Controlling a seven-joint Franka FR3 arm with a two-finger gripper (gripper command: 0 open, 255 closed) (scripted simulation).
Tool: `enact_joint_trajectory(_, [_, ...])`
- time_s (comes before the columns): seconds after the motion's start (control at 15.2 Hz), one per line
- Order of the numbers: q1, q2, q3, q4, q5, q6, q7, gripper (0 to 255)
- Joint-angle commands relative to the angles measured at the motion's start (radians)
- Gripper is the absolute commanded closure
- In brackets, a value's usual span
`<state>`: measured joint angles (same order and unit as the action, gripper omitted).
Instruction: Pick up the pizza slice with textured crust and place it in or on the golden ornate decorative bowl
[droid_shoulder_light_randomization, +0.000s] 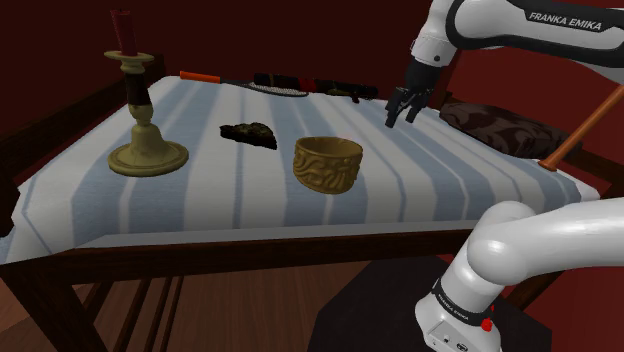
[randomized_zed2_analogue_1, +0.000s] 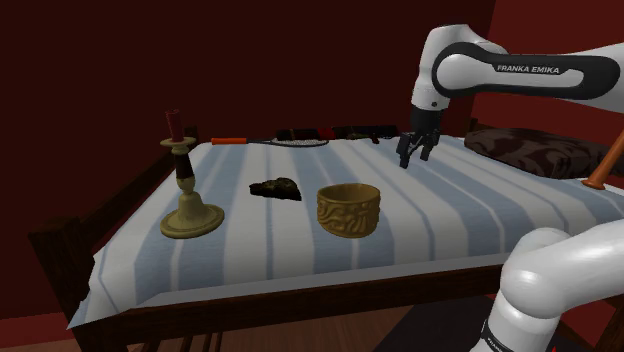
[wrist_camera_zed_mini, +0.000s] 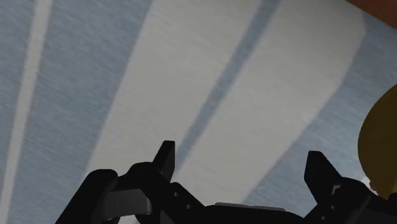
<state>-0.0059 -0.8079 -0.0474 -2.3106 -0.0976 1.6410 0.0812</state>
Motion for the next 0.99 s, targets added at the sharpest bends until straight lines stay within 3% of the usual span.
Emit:
enact_joint_trajectory(0.0, [0.000,0.000,0.000,0.000,0.000,0.000,0.000,0])
enact_joint_trajectory(0.92, [0.059,0.446,0.177,0.237,0.057,0.165,0.202,0])
